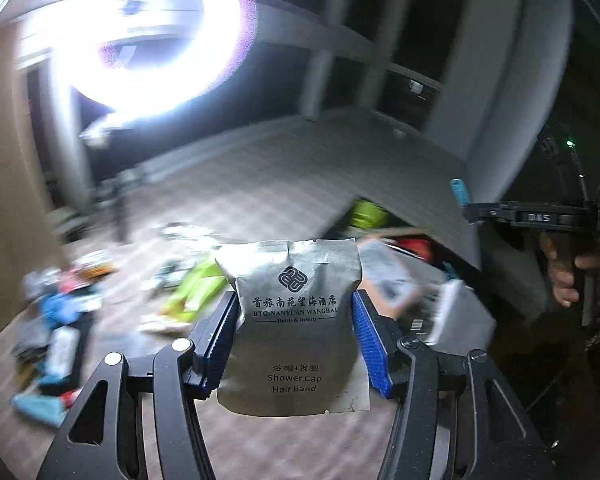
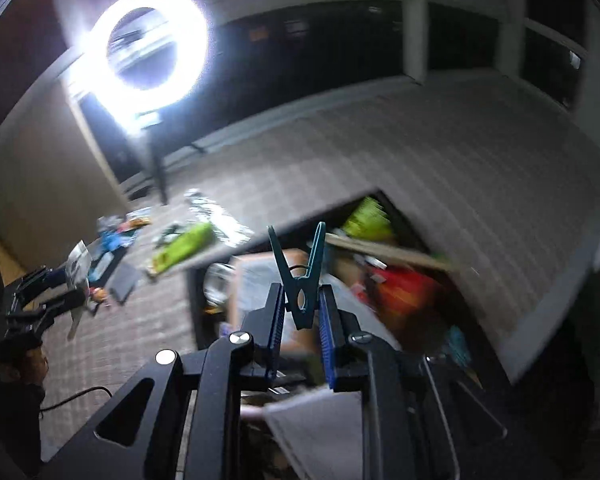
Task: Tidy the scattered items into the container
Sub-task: 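Carry packet and clothespin over black container and open both tools to drop them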
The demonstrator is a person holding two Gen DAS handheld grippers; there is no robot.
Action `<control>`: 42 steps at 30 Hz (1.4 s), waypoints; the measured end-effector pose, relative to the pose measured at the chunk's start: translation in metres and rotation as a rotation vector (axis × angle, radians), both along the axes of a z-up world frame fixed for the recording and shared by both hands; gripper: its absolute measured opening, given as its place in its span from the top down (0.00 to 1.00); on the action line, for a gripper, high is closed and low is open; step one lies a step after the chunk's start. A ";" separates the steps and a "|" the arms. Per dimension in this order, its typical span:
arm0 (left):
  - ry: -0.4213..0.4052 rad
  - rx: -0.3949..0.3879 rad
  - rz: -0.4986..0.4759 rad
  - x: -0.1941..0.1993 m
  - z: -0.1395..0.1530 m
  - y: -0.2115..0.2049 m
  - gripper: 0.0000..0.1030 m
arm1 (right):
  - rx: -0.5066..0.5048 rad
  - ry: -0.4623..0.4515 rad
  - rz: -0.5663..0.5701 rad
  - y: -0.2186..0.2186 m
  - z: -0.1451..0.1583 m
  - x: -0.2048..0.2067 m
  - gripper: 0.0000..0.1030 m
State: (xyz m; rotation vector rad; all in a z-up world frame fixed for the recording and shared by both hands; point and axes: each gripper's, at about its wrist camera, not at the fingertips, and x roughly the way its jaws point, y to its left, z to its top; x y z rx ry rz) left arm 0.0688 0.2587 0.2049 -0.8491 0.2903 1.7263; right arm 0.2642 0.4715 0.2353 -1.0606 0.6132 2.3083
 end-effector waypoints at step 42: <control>0.059 -0.074 -0.261 0.078 -0.007 0.130 0.25 | 0.000 -0.021 -0.108 0.043 -0.034 0.008 0.59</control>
